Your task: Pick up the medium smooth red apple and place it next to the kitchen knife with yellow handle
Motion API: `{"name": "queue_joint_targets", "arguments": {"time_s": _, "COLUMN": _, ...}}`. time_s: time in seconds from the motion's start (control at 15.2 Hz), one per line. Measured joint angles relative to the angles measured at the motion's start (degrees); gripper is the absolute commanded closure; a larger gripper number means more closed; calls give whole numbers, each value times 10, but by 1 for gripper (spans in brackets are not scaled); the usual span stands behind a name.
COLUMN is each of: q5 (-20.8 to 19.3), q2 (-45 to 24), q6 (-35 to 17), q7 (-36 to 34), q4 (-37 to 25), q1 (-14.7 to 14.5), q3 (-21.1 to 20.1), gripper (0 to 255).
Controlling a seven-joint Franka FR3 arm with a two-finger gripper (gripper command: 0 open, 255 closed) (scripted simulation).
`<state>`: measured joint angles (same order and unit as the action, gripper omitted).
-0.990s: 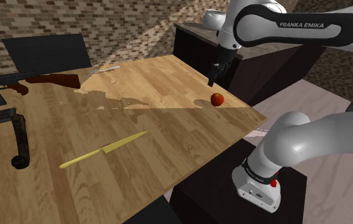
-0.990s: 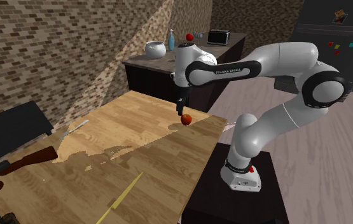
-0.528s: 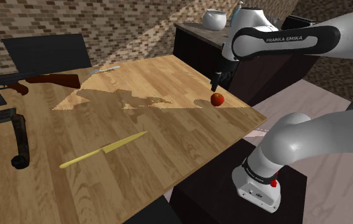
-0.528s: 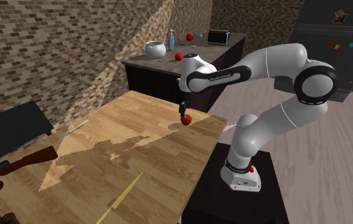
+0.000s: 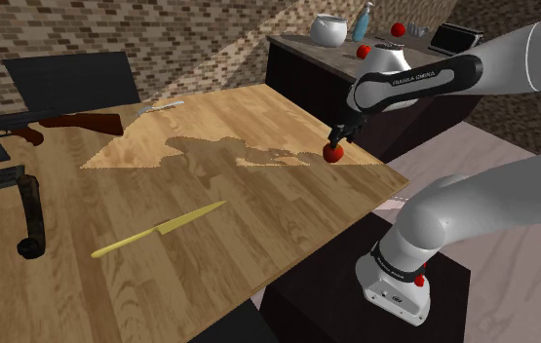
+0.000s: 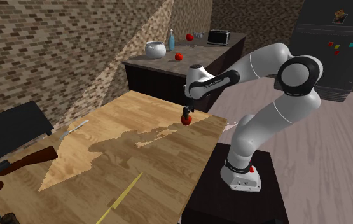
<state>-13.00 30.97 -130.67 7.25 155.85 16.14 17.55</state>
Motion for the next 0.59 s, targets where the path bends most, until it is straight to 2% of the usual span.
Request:
{"name": "queue_joint_targets", "arguments": {"time_s": 0.2, "q5": -6, "q2": -24, "q6": -39, "q7": 5, "q4": 11, "q1": 10, "q3": 17, "gripper": 0}}
{"name": "queue_joint_targets", "arguments": {"time_s": 0.59, "q5": -5, "q2": -71, "q6": -100, "q7": 7, "q4": 26, "q1": 6, "q3": 28, "gripper": 0}}
